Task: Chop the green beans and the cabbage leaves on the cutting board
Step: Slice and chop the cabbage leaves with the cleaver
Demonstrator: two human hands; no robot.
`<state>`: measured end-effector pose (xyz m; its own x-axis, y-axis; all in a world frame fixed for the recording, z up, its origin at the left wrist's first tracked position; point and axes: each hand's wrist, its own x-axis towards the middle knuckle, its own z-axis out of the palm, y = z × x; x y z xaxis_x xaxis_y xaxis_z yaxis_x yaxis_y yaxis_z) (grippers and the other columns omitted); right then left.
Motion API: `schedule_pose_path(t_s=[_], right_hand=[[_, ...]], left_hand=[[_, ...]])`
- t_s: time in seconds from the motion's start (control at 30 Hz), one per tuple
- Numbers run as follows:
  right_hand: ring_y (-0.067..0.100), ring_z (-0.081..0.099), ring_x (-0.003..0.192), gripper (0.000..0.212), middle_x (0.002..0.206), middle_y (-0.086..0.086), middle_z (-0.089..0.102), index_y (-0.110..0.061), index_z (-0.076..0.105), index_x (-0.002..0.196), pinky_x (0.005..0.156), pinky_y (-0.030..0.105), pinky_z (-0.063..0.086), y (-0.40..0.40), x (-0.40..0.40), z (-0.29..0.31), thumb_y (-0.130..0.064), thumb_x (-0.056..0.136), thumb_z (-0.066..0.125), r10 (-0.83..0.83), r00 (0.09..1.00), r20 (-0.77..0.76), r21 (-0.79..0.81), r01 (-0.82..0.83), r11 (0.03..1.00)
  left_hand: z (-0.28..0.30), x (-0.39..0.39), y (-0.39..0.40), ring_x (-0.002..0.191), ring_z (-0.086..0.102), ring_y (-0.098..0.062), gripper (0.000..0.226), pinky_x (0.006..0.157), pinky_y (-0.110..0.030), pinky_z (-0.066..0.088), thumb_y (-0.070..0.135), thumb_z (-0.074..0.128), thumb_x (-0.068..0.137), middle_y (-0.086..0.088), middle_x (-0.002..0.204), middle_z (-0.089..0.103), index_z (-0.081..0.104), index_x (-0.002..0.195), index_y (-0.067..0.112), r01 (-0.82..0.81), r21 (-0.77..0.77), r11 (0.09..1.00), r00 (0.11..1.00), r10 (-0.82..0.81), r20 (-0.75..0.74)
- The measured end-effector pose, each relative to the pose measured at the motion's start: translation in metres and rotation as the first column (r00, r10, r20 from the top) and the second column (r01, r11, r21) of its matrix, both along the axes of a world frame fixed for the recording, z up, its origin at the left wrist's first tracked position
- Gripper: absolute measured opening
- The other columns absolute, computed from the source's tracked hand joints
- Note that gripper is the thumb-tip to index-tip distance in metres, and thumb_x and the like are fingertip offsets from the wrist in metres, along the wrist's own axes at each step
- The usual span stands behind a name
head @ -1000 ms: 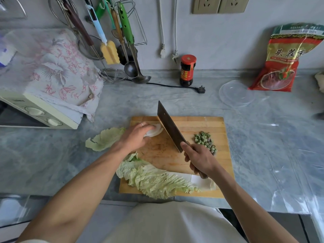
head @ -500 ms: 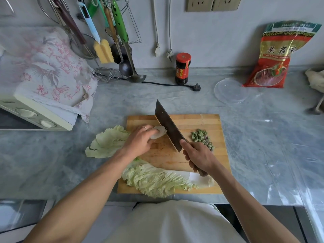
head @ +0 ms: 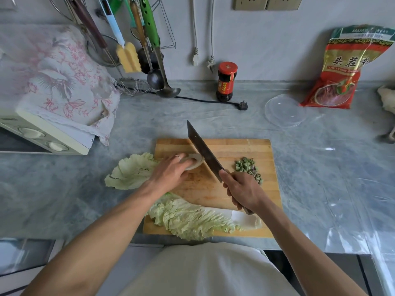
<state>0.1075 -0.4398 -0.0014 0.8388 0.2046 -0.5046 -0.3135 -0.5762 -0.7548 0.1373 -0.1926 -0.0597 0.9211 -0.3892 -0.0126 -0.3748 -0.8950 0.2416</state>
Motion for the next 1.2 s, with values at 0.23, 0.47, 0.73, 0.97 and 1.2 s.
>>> schedule_pose_path(t_s=[0.23, 0.47, 0.73, 0.97, 1.2], right_hand=[[0.021, 0.058, 0.042, 0.063, 0.07, 0.024, 0.068, 0.008, 0.059, 0.088, 0.041, 0.03, 0.048, 0.012, -0.005, -0.005, -0.052, 0.101, 0.044, 0.051, 0.998, 0.035, -0.015, -0.051, 0.999], [0.023, 0.058, 0.044, 0.064, 0.072, 0.026, 0.067, 0.01, 0.059, 0.089, 0.041, 0.031, 0.048, 0.003, -0.004, -0.001, -0.052, 0.1, 0.046, 0.007, 0.999, 0.052, 0.017, -0.008, 1.0], [0.018, 0.058, 0.046, 0.066, 0.066, 0.012, 0.062, 0.007, 0.06, 0.087, 0.045, 0.033, 0.049, 0.001, -0.001, 0.005, -0.056, 0.099, 0.043, -0.009, 0.996, 0.086, -0.001, 0.009, 1.0], [0.02, 0.049, 0.047, 0.058, 0.058, 0.006, 0.052, -0.003, 0.053, 0.073, 0.052, 0.043, 0.051, 0.005, -0.005, 0.001, -0.053, 0.101, 0.043, 0.085, 0.99, 0.11, -0.077, -0.077, 0.994], [0.01, 0.036, 0.044, 0.053, 0.054, -0.001, 0.046, -0.009, 0.046, 0.065, 0.044, 0.021, 0.033, 0.007, -0.009, 0.005, -0.045, 0.104, 0.043, 0.098, 0.968, 0.233, -0.066, -0.085, 0.994]], left_hand=[[0.001, -0.009, 0.019, 0.099, 0.066, -0.032, 0.048, 0.074, -0.044, 0.059, 0.011, 0.077, 0.08, -0.008, 0.122, 0.062, 0.064, 0.125, 0.024, -0.026, 0.0, 1.0, 1.0, 0.026, -0.012], [-0.012, -0.004, 0.01, 0.118, 0.062, -0.026, 0.056, 0.091, -0.045, 0.056, 0.022, 0.069, 0.091, -0.005, 0.136, 0.06, 0.051, 0.138, 0.049, 0.001, -0.012, 1.0, 0.999, -0.002, -0.049], [-0.014, -0.008, -0.007, 0.14, 0.036, -0.032, 0.06, 0.087, -0.045, 0.057, 0.015, 0.07, 0.09, 0.001, 0.156, 0.038, 0.05, 0.142, 0.038, 0.005, 0.049, 0.999, 0.995, -0.009, 0.102], [-0.024, -0.013, -0.013, 0.122, 0.052, -0.028, 0.077, 0.105, -0.041, 0.042, -0.012, 0.064, 0.071, -0.007, 0.139, 0.057, 0.051, 0.143, 0.01, 0.136, 0.044, 0.99, 0.972, -0.142, 0.187], [-0.018, -0.009, -0.021, 0.124, 0.057, -0.031, 0.062, 0.102, -0.046, 0.047, -0.009, 0.066, 0.078, -0.009, 0.137, 0.061, 0.059, 0.136, 0.011, 0.107, 0.146, 0.983, 0.987, -0.123, 0.1]])
